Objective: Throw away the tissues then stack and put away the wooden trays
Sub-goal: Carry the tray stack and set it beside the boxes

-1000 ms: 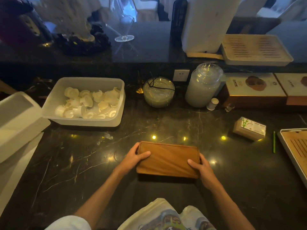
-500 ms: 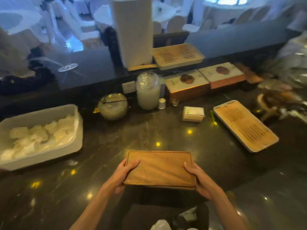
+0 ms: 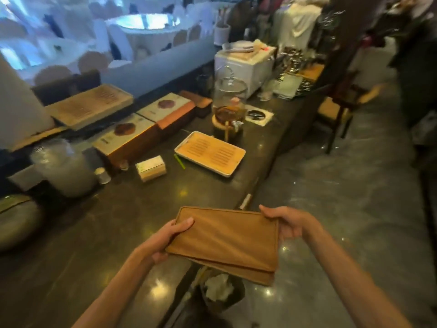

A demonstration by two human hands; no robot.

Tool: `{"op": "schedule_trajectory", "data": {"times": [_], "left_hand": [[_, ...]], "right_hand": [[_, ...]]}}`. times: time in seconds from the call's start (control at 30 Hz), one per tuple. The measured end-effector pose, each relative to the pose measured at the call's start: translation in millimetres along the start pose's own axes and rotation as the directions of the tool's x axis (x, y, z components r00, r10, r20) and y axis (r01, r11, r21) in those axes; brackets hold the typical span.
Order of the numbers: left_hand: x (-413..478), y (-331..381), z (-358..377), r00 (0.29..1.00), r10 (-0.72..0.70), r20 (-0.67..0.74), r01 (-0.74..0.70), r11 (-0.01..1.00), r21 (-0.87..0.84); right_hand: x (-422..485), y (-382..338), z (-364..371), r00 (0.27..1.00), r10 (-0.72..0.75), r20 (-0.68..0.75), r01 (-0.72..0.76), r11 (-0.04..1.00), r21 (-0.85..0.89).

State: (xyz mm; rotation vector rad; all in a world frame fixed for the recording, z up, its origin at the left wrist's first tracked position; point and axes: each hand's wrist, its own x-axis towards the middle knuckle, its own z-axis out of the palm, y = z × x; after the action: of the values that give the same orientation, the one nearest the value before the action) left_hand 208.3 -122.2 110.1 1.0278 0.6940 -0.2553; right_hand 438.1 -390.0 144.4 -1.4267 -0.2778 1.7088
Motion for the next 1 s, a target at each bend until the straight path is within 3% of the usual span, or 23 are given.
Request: {"op": "schedule_trajectory", "data": {"times": [0.13,0.33,0.47,0.63,0.8,1.0], "left_hand": [[50.4,11.9,66.3,1.000,-0.017,0.016,0.017,1.000,0.026],[124.3,-1.9,179.5,0.997,-0.051,-0.053,0.046,0.995,-0.092],[167.7,1.9,240.6,0.989,-0.057,-0.135,0.028,0.978,-0.208],[227.2,49.1,274.6,0.986,-0.017,-0.167,-0.017,0.980,-0.199],[297.6,123.2,300.1,0.973,0.073,-0.221,-0.120,0.971,-0.208],[376.6,200.9,327.1,0.930,0.206,-0.306,-0.267,0.948,-0.174]], "right_hand": [[-28.8,22.2,-66.9,0.999,0.007,-0.042,-0.005,0.999,0.051],[-69.3,46.7,-179.2,0.939,-0.003,-0.343,0.096,0.962,0.255],[-83.9,41.0,-238.7,0.848,-0.105,-0.520,0.214,0.964,0.155],[-82.5,-5.6,-309.9,0.839,-0.207,-0.503,0.284,0.955,0.081],[-61.1,-72.6,-387.2,0.805,-0.317,-0.501,0.436,0.889,0.139],[-30.4,-158.5,-468.2,0.802,-0.329,-0.498,0.420,0.904,0.079]]}}
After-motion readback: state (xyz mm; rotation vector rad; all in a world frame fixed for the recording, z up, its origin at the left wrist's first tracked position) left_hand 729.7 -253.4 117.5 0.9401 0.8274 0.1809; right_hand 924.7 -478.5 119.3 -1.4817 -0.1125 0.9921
